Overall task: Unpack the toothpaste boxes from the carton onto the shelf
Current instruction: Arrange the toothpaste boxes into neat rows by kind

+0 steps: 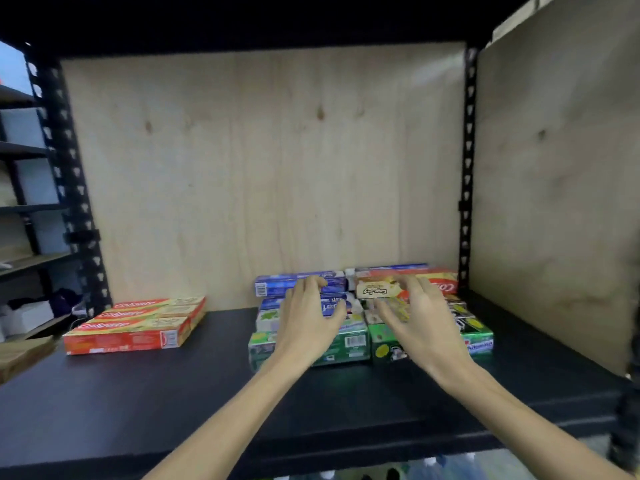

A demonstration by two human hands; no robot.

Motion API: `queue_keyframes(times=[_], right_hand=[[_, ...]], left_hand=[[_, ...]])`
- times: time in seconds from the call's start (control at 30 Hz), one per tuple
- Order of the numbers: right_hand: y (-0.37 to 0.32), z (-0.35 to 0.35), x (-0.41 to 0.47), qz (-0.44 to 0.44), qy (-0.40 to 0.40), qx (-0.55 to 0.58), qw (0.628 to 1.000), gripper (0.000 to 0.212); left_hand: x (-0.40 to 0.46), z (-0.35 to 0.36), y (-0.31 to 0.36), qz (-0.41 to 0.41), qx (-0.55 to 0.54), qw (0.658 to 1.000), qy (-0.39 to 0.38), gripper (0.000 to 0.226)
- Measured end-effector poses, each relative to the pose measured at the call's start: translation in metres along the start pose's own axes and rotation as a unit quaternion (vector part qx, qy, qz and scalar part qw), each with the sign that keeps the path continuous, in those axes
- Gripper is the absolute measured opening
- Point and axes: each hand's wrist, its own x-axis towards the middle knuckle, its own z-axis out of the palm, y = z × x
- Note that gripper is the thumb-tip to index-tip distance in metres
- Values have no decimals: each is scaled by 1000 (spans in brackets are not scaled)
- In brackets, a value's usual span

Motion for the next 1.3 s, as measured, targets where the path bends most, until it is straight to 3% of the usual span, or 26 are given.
queue_keyframes(times=[0.13,0.23,0.37,0.47,0.73,1.03,1.3], right_hand=[[40,-13,24,28,6,-122,992,62],[70,-15,46,102,-44,-144,983,71],[98,-9,71,180,-141,-104,968,84],[111,-3,82,194,-186,-40,962,80],[123,-6,76,171,-130,40,976,48],[73,-30,50,55,-62,64,994,62],[-8,-18,19,-9,-117,95,989,64]], left_hand=[[35,29,16,-8,69,994,-82,42],[59,48,22,-35,58,992,-108,37],[80,70,28,-66,62,988,-127,43],[85,82,29,-89,52,987,-127,37],[85,86,39,-100,1,993,-68,44],[47,19,15,-50,0,998,27,56],[-10,-70,-43,-38,28,996,80,42]])
